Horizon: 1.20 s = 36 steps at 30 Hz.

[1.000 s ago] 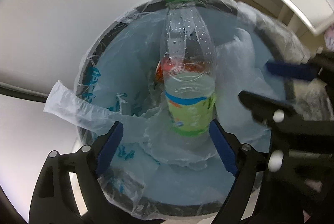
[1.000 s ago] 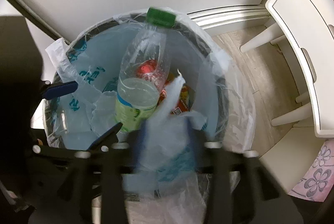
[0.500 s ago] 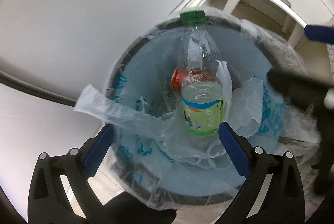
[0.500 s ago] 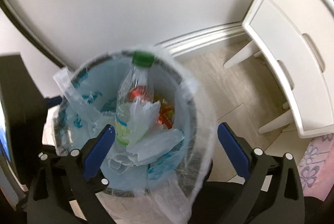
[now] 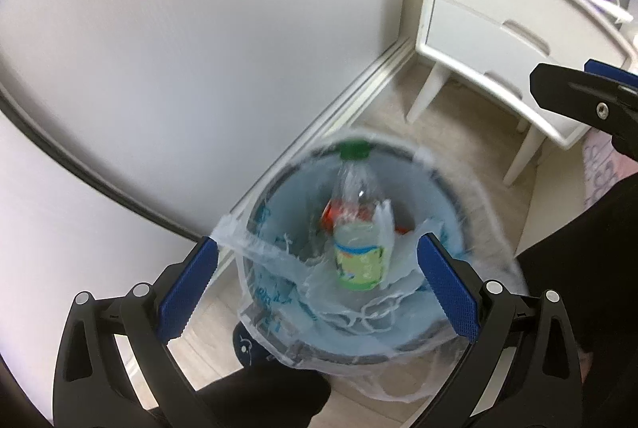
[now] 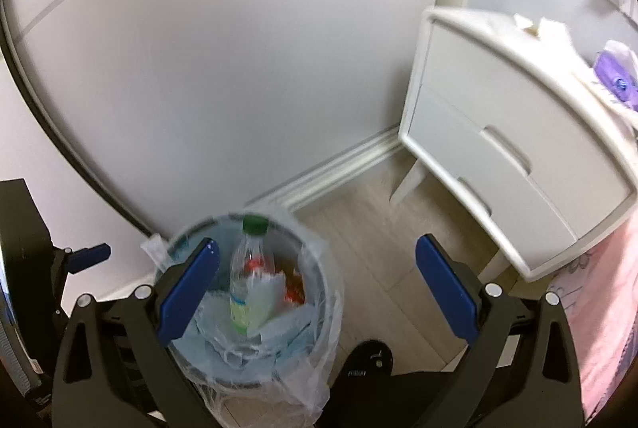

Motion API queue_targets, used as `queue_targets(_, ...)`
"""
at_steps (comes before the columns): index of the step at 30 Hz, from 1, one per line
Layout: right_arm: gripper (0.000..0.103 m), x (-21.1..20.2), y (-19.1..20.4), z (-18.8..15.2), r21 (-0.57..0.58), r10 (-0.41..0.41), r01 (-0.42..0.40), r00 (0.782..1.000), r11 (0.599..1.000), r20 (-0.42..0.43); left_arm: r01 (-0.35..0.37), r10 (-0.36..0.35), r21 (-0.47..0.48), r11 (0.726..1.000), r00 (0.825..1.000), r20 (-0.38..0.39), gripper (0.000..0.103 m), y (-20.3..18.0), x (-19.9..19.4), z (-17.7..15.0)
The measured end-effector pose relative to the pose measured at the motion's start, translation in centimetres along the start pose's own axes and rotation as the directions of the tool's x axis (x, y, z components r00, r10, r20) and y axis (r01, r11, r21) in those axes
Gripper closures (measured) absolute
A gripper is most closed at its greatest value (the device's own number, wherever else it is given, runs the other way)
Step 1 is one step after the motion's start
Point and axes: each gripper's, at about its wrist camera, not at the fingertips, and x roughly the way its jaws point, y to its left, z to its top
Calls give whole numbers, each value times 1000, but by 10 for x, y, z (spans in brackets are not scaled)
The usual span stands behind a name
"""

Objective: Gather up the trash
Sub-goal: 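Move both open tools back up to the nightstand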

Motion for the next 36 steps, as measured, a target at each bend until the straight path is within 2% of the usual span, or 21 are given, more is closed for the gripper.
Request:
queue_targets(6,7,-21,-18,11,63,4,-6,999,998,35,12,-15,64,998,999,52,6,-12,-35,27)
queue_targets(13,7,-46,-44,39,71,-16,11,998,997,60,20,-25,93,995,998,53,6,-19,-63,56)
queue_targets(17,7,-65,-63,53,96,-28,21,996,995,81,12,-23,129,992,996,82,6,-26,-78,72)
queue_targets(22,7,-81,-78,62,100,-47,36,993,994,110,48,-64,124,991,990,125,6,-37,-96,100)
queue_targets(28,7,-95,-97,69,128,-78,60,988,990,137,75,-98,138,988,980,173,6,-60,-106,131)
queue_targets(36,7,-107,-140,92,155,-160,133,971,979,176,95,-146,233,968,967,211,6,-103,-104,182)
